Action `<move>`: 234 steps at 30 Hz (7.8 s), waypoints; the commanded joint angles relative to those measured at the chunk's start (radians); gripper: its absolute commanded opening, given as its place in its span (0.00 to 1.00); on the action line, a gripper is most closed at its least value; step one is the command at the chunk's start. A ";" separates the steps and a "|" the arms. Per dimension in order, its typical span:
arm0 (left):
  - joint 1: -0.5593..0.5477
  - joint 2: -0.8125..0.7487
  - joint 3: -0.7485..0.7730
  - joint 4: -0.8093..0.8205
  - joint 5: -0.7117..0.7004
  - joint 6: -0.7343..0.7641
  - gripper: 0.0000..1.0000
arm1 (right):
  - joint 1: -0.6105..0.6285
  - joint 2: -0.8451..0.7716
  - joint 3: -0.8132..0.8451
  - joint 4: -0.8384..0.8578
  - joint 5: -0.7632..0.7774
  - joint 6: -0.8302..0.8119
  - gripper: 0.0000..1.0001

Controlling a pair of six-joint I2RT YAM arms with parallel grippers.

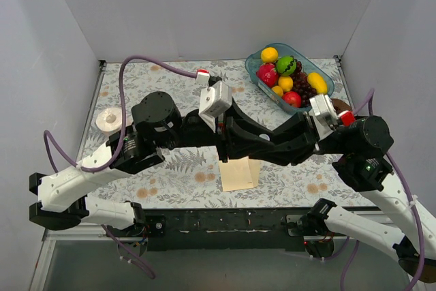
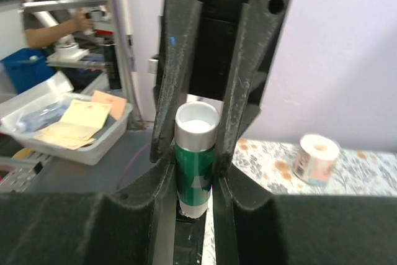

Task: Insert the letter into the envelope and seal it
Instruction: Unscrew the solid glue.

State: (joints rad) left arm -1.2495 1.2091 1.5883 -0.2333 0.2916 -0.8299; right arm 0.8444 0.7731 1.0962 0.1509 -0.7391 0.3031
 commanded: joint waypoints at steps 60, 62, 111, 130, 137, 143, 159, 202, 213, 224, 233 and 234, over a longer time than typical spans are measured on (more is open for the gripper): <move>-0.007 0.032 0.015 -0.092 -0.657 -0.035 0.01 | 0.005 0.054 0.085 -0.203 0.512 -0.032 0.01; -0.007 0.033 0.018 -0.093 -0.645 -0.035 0.00 | 0.005 0.051 0.085 -0.203 0.507 -0.033 0.01; -0.005 -0.469 -0.508 0.425 -0.747 -0.012 0.98 | 0.005 -0.176 -0.150 -0.010 0.670 0.417 0.01; -0.005 -0.528 -0.623 0.465 -1.013 0.120 0.98 | 0.005 -0.273 -0.360 0.012 0.824 0.643 0.01; -0.005 -0.539 -0.637 0.460 -1.036 0.133 0.98 | 0.005 -0.302 -0.427 0.026 0.866 0.806 0.01; -0.005 -0.534 -0.634 0.451 -1.014 0.127 0.98 | 0.007 -0.330 -0.512 0.079 0.865 0.923 0.01; 0.044 -0.143 -0.289 0.144 -0.708 0.017 0.87 | 0.005 -0.012 -0.042 -0.392 0.693 0.002 0.01; 0.194 -0.009 -0.261 0.196 -0.183 -0.196 0.64 | 0.005 -0.044 -0.053 -0.300 0.603 -0.022 0.01; 0.194 0.056 -0.226 0.138 -0.131 -0.201 0.54 | 0.005 -0.031 -0.041 -0.292 0.610 -0.033 0.01; 0.194 0.044 -0.234 0.179 -0.027 -0.192 0.00 | 0.005 -0.051 -0.045 -0.280 0.568 -0.073 0.01; 0.194 0.073 -0.185 0.311 0.585 -0.230 0.00 | 0.005 -0.069 -0.019 -0.100 -0.059 -0.170 0.01; 0.194 0.082 -0.177 0.313 0.621 -0.236 0.00 | 0.005 -0.067 -0.009 -0.087 -0.104 -0.162 0.01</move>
State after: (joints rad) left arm -1.0294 1.2621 1.3659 0.0429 0.5797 -1.0199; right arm 0.8375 0.6876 1.0256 -0.1574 -0.4526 0.1871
